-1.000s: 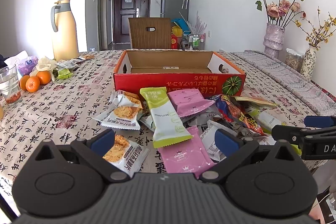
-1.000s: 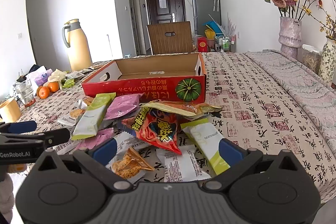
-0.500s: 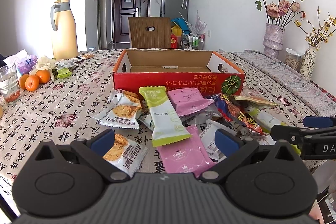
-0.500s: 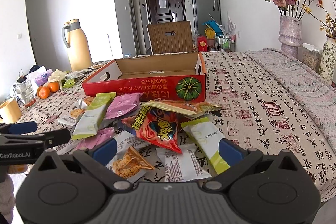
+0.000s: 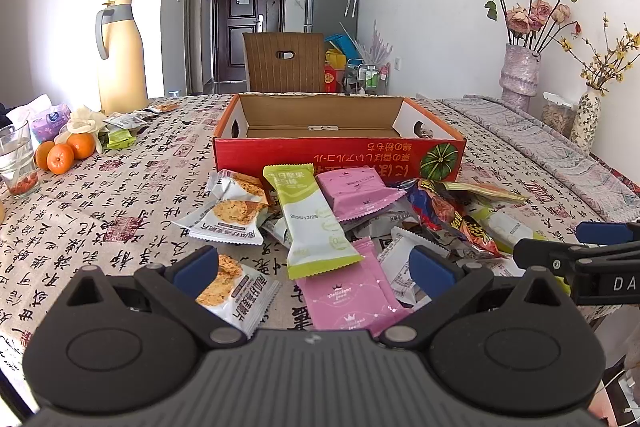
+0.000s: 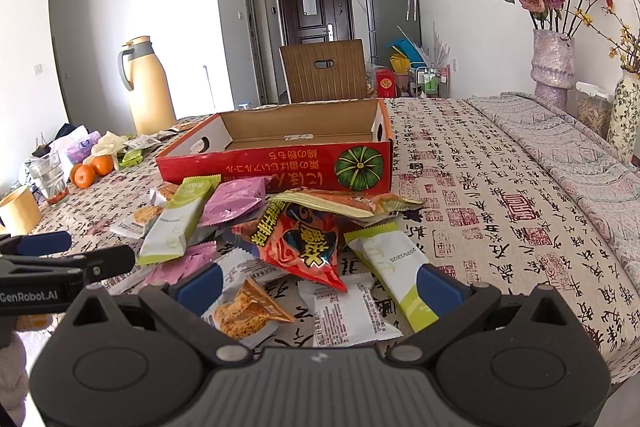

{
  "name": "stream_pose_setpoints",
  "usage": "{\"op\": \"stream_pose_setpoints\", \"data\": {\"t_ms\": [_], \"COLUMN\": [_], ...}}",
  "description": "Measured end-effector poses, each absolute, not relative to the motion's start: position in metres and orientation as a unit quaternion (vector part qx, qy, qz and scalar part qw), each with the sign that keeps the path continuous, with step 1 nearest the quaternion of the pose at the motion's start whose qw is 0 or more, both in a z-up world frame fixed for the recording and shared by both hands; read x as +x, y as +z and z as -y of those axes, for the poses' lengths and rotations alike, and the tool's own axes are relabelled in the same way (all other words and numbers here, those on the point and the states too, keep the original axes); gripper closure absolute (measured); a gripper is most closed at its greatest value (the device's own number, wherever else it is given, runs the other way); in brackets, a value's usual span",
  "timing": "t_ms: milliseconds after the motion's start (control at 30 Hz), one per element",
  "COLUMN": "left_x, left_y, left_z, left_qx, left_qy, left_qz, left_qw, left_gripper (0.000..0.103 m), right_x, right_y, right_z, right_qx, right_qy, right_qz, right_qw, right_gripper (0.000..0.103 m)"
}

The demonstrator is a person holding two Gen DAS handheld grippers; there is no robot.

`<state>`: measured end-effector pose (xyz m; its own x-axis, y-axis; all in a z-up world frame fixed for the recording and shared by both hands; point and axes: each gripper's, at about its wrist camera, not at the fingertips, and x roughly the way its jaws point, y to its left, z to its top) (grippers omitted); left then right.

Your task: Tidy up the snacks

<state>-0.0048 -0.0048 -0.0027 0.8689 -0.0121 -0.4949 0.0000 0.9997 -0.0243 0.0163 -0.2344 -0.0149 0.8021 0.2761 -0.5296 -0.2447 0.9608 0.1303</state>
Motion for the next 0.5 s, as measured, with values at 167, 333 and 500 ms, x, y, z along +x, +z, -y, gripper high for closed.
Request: {"op": "stream_pose_setpoints", "data": {"t_ms": [167, 333, 500], "left_x": [-0.0050, -0.0054, -0.0056], "left_y": [-0.0040, -0.0045, -0.0048], "left_z": [0.0063, 0.0073, 0.0078], "left_qx": [-0.012, -0.011, -0.012], "left_qy": [-0.003, -0.004, -0.004], "left_qz": [-0.257, -0.257, -0.257], "left_qw": [0.966, 0.966, 0.966], "left_gripper": [0.000, 0.000, 0.000], "right_x": [0.0154, 0.0154, 0.0156], "right_y": [-0.0159, -0.0164, -0.0159], "right_z": [0.2338, 0.2335, 0.2340], "right_qx": [0.027, 0.028, 0.028], "right_qy": [0.138, 0.138, 0.138], "right_qz": [-0.283, -0.283, -0.283], "right_qw": [0.949, 0.949, 0.949], "right_gripper": [0.000, 0.000, 0.000]}}
